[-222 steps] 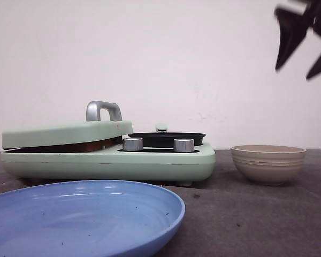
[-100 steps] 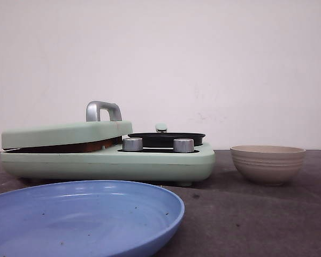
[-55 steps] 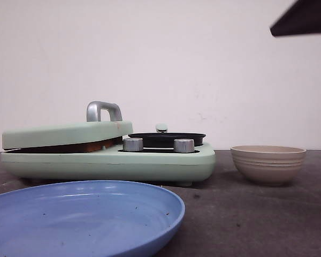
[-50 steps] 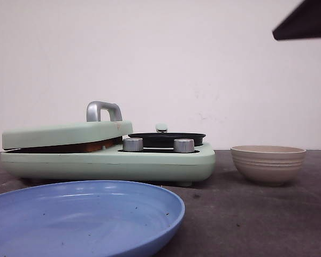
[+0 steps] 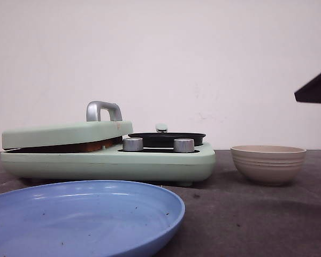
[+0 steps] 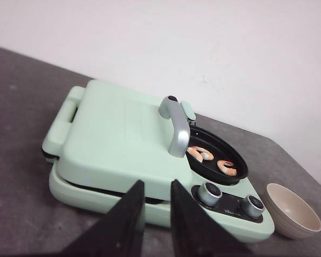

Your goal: Make breakfast with bread and shrimp

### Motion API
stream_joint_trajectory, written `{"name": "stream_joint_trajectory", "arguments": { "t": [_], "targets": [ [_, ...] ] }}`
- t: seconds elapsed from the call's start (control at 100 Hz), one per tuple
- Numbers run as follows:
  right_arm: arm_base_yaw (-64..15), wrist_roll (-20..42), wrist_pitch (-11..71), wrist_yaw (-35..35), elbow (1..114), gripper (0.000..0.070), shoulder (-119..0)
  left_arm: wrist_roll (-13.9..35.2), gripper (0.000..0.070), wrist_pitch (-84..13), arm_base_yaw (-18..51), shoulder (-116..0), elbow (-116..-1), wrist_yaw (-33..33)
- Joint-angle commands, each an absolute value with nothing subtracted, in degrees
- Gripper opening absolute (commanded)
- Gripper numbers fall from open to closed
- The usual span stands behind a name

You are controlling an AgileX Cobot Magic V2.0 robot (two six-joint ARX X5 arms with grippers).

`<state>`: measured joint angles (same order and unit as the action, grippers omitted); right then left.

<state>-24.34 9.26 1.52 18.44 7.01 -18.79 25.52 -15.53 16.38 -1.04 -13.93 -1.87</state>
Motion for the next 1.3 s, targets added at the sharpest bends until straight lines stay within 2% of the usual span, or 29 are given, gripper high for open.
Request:
{"name": "stream_joint_trajectory", "arguments": {
  "t": [0.0, 0.09, 0.97, 1.03, 1.14, 1.29],
  "targets": [
    [-24.56, 8.86, 1.58, 17.96, 7.05, 0.0, -18.87, 26.65, 0.0, -16.36, 16.56, -1.02, -13.98, -2.15],
    [-24.58, 8.95, 1.76, 18.17, 7.05, 0.0, -18.87, 28.16, 0.0, -17.76, 16.58, -1.02, -14.0, -2.61],
    [-24.56, 8.93, 1.67, 17.96, 7.07, 0.0, -18.87, 27.79, 0.0, -19.27, 16.45, -0.97, -13.85, -2.72],
    [-24.56, 8.93, 1.69, 17.96, 7.07, 0.0, -18.87, 25.8, 0.0, -18.81, 15.68, -0.12, -13.19, -2.76],
    [-24.56, 8.93, 1.61, 17.96, 7.07, 0.0, -18.87, 15.86, 0.0, -9.96, 12.58, -0.19, -9.93, -2.74],
    [-24.56, 8.93, 1.3, 17.96, 7.07, 0.0, -18.87, 8.19, 0.0, -0.21, 7.03, -0.19, -5.1, -3.44]
  ]
}}
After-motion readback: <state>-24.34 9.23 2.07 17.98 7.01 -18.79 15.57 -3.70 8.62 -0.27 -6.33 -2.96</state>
